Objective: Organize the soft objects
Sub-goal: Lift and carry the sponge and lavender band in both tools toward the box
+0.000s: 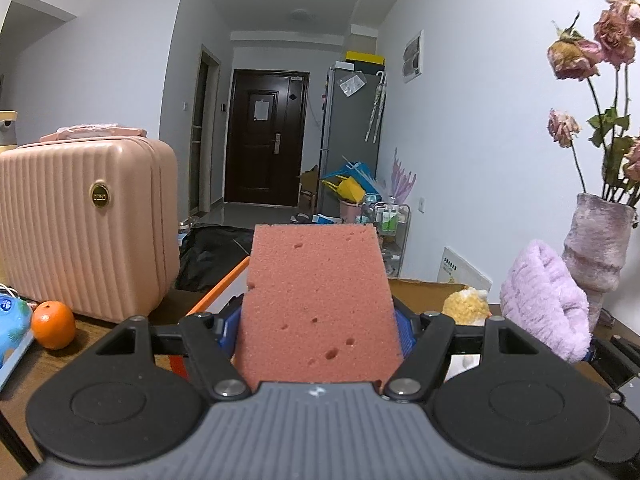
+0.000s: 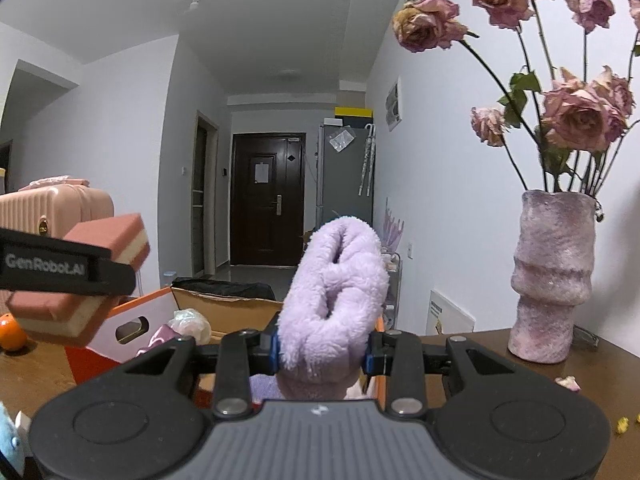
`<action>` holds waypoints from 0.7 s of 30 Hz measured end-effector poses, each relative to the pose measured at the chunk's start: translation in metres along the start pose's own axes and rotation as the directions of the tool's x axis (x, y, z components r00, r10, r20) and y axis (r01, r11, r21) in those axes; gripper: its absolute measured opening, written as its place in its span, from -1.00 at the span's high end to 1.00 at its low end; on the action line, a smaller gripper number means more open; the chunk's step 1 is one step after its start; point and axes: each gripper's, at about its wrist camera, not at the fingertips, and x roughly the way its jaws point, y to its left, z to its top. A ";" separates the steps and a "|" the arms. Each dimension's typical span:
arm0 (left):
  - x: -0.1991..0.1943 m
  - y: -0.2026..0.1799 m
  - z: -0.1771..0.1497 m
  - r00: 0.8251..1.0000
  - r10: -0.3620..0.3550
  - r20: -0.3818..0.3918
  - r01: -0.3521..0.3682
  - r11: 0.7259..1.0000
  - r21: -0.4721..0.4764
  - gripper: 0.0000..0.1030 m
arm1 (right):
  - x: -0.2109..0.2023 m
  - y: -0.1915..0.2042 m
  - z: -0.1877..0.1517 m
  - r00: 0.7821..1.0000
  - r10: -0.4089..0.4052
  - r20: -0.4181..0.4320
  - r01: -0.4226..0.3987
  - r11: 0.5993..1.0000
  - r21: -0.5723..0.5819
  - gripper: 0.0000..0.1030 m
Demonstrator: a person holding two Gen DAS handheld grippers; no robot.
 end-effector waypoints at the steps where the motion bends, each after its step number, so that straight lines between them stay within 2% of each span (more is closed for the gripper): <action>1: 0.004 0.000 0.001 1.000 0.002 -0.002 -0.002 1.000 -0.001 -0.38 | 0.003 0.001 0.001 1.000 0.003 0.001 -0.003 1.000 -0.003 0.33; 21: 0.050 -0.004 0.004 0.999 0.049 -0.016 -0.049 0.999 0.014 -0.38 | 0.048 0.024 0.006 0.997 0.080 -0.015 -0.082 0.992 -0.098 0.33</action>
